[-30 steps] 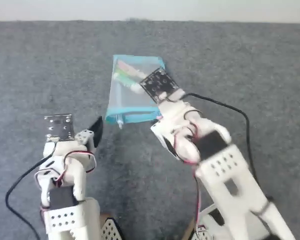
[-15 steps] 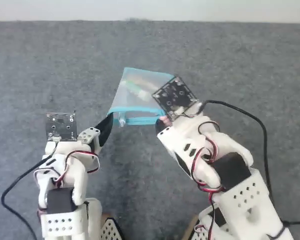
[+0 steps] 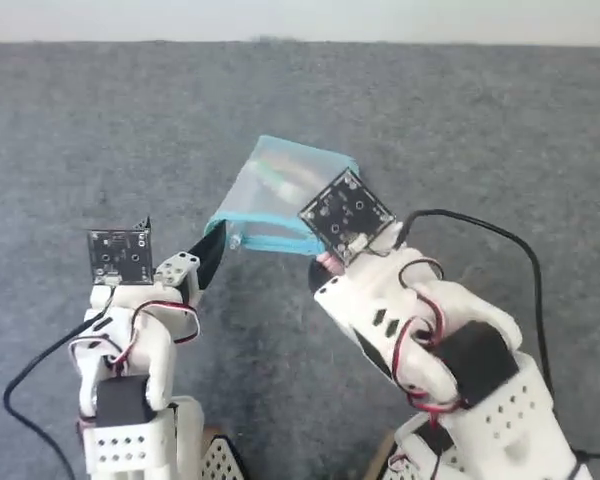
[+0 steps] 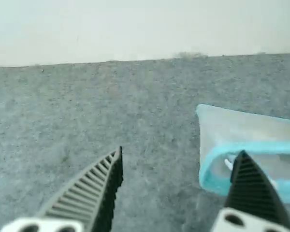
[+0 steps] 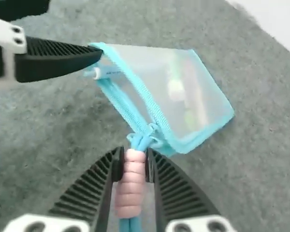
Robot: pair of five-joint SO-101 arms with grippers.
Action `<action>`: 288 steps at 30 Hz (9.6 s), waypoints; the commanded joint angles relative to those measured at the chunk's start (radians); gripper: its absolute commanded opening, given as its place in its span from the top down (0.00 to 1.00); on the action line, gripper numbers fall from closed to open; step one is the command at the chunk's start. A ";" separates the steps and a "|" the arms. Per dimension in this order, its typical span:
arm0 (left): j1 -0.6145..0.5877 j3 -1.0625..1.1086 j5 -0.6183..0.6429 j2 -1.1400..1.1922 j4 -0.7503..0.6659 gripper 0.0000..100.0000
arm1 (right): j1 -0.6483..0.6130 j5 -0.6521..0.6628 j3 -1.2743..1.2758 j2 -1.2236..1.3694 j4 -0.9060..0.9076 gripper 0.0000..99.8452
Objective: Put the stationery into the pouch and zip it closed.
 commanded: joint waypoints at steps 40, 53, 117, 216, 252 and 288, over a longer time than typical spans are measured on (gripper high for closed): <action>0.097 0.096 -0.006 -0.002 -0.140 0.99 | -0.496 0.198 0.351 -0.105 -0.205 0.63; 0.097 0.036 -0.018 -0.002 -0.060 0.99 | -0.110 0.445 0.555 -0.062 -0.478 0.63; 0.347 -0.186 -0.104 0.005 0.272 0.76 | 0.070 -0.002 -0.107 0.526 -0.352 0.99; 0.110 0.127 -0.112 0.000 -0.040 0.98 | 0.473 0.117 0.149 0.762 -0.607 0.99; 0.157 0.127 -0.124 -0.002 -0.003 0.72 | 0.409 0.098 0.384 0.387 -0.634 0.70; 0.002 0.228 0.204 -0.002 -0.287 0.68 | 0.412 0.098 0.870 -0.390 -0.650 0.98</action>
